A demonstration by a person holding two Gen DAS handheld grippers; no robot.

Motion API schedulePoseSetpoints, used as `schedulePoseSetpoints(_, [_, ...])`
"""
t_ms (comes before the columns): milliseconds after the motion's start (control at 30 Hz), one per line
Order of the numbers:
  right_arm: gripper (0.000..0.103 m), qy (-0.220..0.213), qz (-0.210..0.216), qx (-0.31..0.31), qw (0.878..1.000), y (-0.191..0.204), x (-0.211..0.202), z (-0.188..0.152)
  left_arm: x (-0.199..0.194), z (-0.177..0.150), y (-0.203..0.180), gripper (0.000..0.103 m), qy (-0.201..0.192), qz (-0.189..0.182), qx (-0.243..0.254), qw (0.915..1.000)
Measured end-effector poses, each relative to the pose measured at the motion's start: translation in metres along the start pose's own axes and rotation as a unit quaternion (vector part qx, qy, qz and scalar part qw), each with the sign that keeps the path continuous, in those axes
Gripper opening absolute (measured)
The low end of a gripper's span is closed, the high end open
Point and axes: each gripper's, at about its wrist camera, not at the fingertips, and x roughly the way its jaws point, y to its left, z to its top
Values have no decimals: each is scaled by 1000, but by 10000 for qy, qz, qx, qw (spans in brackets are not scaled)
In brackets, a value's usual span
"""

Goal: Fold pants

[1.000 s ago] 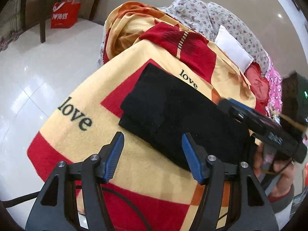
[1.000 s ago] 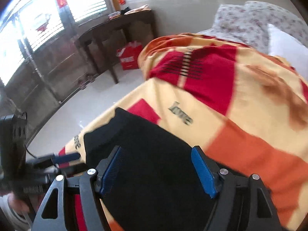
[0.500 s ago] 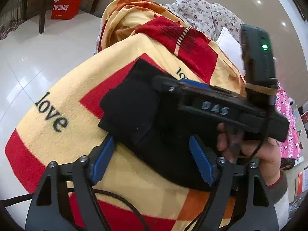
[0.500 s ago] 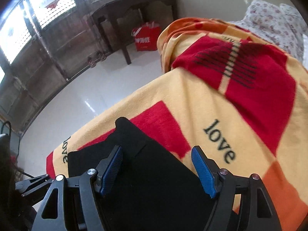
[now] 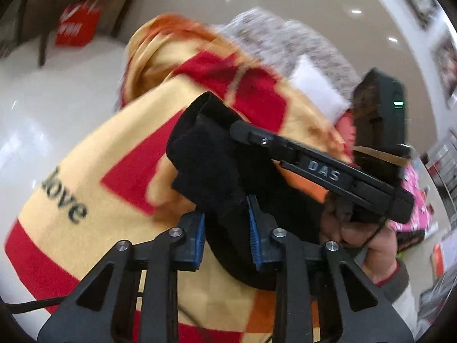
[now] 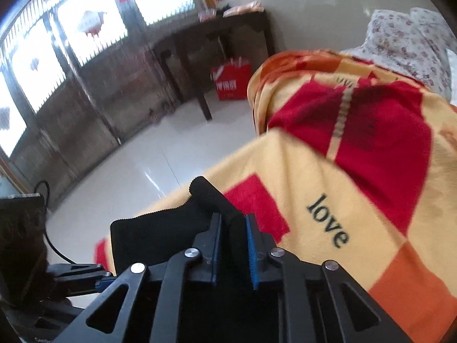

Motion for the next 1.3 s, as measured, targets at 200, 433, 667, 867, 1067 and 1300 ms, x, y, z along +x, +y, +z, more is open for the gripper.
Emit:
schedulePoseSetpoints(200, [13,-808,40,463,9956,-15,-91,-12,-21,-12,-71,23,-195,-677,1298,9890])
schedulePoseSetpoints(433, [17,-1227,-432,1972,9717,-67,-169,-79,37,-45,-101,13,732,-884,1701,9787])
schedulePoseSetpoints(667, [75,-1613,348,2599,9514,-77,-167,-89,54,-47,-93,13,868,-723,1600,9806])
schedulePoseSetpoints(867, [75,-1066,462,1839,9761,-39,-120,-44,63,-46,-80,13,925,-571,1451,9834])
schedulePoseSetpoints(1067, [75,-493,157,1999,9785,-48,-86,-36,31,-46,-43,15,977,-483,944,9896])
schedulePoseSetpoints(1300, [75,133,87,1411,9899,-34,-38,-23,-9,-37,7,60,563,-221,-304,9977])
